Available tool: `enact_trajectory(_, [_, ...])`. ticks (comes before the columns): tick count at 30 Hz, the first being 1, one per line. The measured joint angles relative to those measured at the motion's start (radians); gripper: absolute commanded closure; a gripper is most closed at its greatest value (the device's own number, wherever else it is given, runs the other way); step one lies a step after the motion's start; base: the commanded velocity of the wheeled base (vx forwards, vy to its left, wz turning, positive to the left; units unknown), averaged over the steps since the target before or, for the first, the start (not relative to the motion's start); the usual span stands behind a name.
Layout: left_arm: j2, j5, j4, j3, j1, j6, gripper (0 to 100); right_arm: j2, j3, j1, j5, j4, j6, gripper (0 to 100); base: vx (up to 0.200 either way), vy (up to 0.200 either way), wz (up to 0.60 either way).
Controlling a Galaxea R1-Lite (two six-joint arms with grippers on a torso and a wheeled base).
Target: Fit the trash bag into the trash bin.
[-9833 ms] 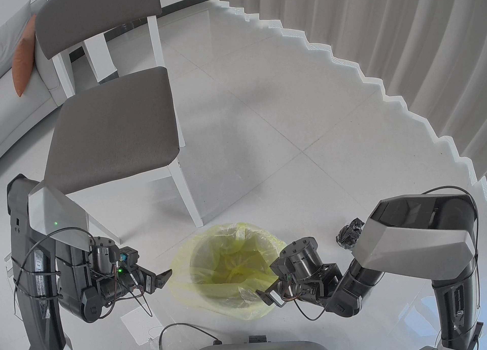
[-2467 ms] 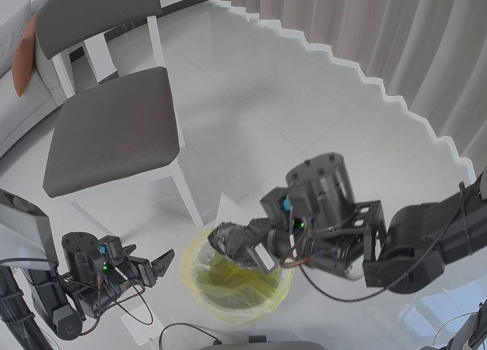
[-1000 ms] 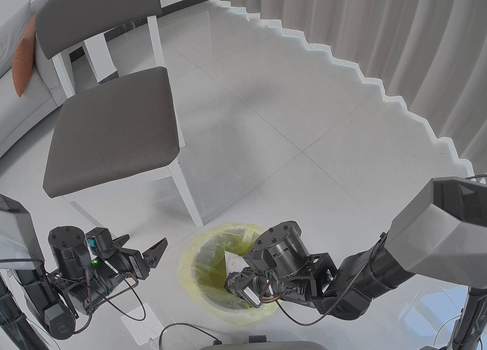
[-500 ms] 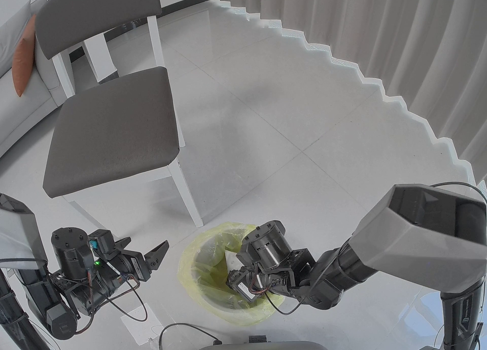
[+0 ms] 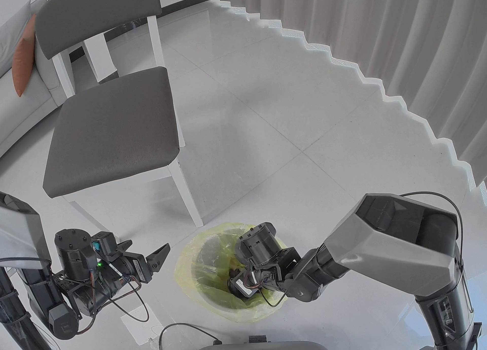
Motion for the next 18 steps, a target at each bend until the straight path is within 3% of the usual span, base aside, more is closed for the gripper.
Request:
enact_trajectory(10, [0.009, 0.002, 0.000, 0.000, -0.001, -0.002, 0, -0.094, 0.041, -0.016, -0.005, 0.001, 0.003, 0, 0.000, 0.000, 0.00])
enact_trajectory(18, [0.019, 0.003, 0.000, 0.000, -0.008, 0.009, 0, -0.337, 0.148, -0.070, -0.034, 0.002, 0.013, 0, 0.000, 0.000, 0.00])
